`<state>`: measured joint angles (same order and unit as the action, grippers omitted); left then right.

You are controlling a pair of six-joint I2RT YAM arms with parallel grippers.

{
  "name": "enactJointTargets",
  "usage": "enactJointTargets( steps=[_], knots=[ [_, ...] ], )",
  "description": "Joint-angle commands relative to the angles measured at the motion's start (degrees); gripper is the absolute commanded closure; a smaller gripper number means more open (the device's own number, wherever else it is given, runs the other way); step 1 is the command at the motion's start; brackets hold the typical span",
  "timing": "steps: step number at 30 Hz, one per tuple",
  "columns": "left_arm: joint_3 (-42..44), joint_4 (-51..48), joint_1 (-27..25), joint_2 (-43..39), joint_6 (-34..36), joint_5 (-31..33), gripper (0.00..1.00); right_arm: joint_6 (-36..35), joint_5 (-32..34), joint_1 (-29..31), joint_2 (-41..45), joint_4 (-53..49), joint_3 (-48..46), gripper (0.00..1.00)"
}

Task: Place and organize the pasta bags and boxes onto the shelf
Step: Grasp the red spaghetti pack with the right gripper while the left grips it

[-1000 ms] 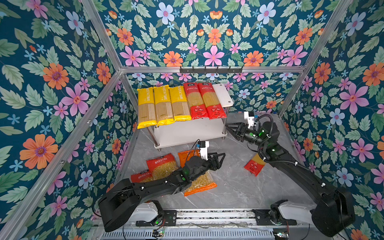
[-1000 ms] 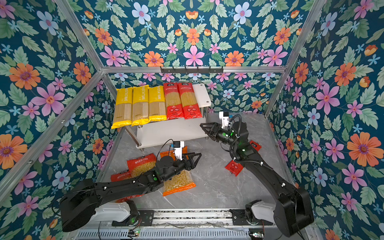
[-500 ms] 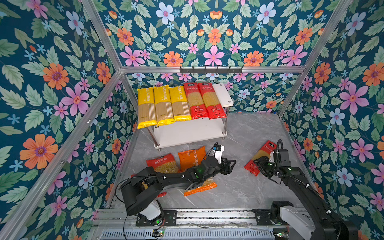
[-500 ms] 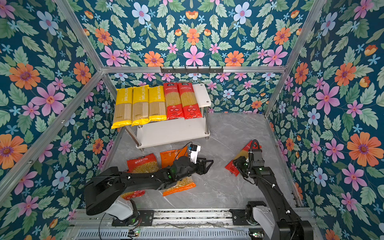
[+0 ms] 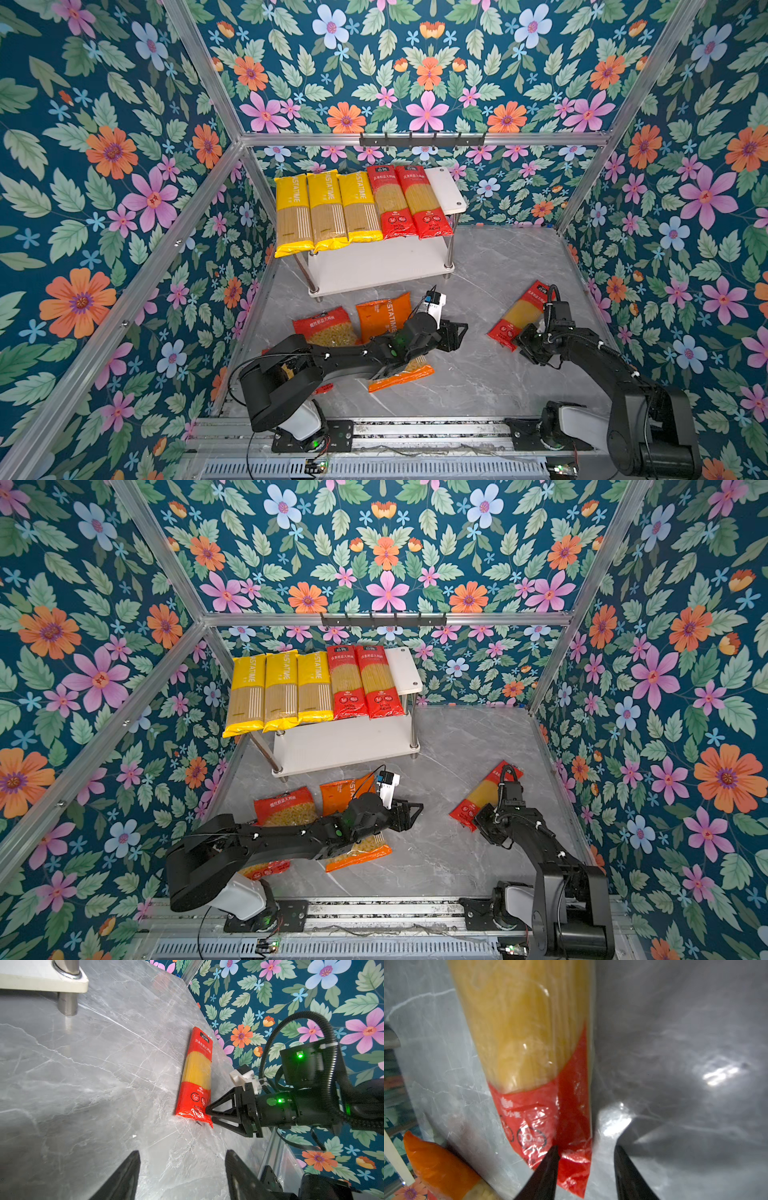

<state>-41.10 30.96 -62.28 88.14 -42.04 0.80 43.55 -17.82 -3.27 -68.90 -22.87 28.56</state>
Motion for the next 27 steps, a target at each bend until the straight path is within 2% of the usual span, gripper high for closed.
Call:
enactJointTargets(
  steps=[1, 5, 8, 13, 16, 19, 21, 23, 27],
  knots=[
    [-0.05, -1.09, 0.06, -0.29, 0.55, 1.37, 0.33, 0.45, -1.60, 2.44, -1.30, 3.03, -0.04, 0.63],
    [-0.38, -2.22, 0.20, -0.86, 1.35, 1.53, 0.33, 1.18, -1.78, 6.21, -2.50, 4.75, -0.25, 0.84],
    [-0.77, -5.38, 0.66, -2.58, 3.47, 3.60, 0.32, 2.46, -1.69, 12.10, -2.56, 4.87, -0.57, 0.93],
    [-0.90, -6.34, 2.60, -3.28, 3.97, 3.77, 0.32, 6.51, -1.35, 25.83, -2.08, 4.38, -1.51, 0.99],
    [-0.67, -6.44, 2.86, -3.33, 4.17, 3.99, 0.32, 5.33, -3.04, 33.78, -2.51, 1.56, -0.32, 0.99],
    [-1.05, -6.19, 3.22, -2.02, 3.99, 3.49, 0.32, 1.54, -6.05, 34.34, -2.44, -5.29, 2.01, 0.94],
    [-1.73, -5.37, 3.22, -0.48, 3.60, 2.25, 0.32, 0.17, -3.84, 32.92, 0.42, -8.52, 3.02, 0.81],
    [-2.65, -3.89, 3.22, 1.77, 2.58, 0.49, 0.33, 0.18, -4.72, 27.78, 3.74, -8.59, 2.86, 0.65],
    [-4.21, -2.13, 3.14, 6.41, 0.81, -1.85, 0.33, 1.68, -7.67, 18.45, 6.87, -1.50, 0.11, 0.48]
  ],
)
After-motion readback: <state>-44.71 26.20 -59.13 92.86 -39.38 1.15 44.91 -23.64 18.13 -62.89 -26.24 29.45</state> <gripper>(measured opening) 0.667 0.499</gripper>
